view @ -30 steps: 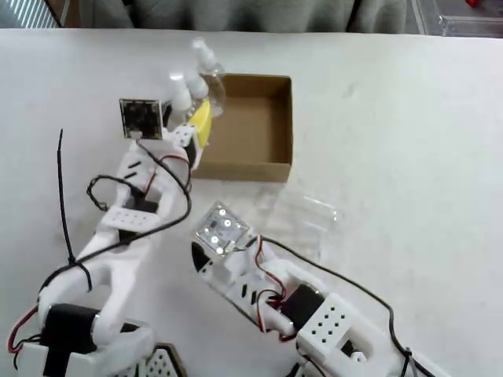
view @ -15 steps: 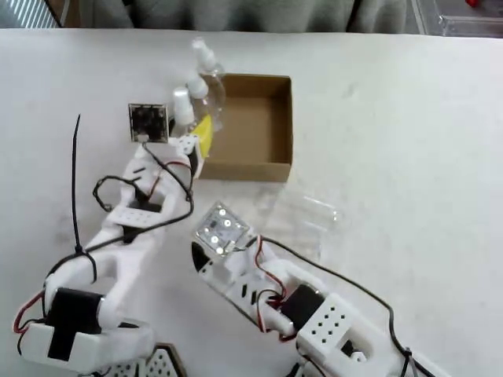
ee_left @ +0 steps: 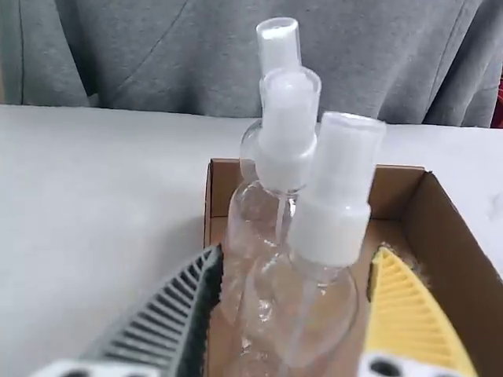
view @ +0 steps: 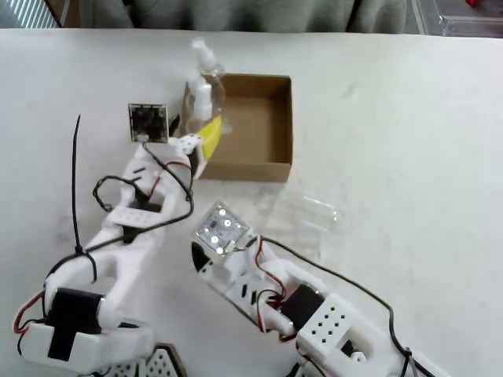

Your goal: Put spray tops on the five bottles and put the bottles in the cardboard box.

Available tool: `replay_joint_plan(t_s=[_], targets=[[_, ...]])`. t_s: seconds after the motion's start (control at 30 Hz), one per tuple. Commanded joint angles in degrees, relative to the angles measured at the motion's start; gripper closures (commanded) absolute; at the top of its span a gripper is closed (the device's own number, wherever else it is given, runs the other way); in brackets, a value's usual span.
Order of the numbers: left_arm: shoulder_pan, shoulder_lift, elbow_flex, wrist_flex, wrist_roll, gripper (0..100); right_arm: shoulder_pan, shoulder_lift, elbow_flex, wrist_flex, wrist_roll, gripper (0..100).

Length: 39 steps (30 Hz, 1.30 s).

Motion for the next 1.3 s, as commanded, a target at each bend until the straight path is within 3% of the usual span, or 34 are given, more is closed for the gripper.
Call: replay_joint_plan(t_s=[0.0, 0.7, 0.93, 1.27], targets=[[0.66, -0.66, -0.79, -0.97, 0.26, 71, 0.04, -1.19, -0.35, 0.22, 0.0, 96.4], [0.48, -3.65, 1.67, -0.18, 0.18, 71, 0.04, -1.19, -0.35, 0.22, 0.0, 96.4], [0.84, -14.29, 5.71, 8.44, 0.09, 71, 3.38, -1.19, -0.62, -0.22, 0.0, 96.4], [0.92, -26.15, 6.51, 26.99, 0.09, 72, 3.38, -1.19, -0.62, -0.22, 0.0, 96.4]])
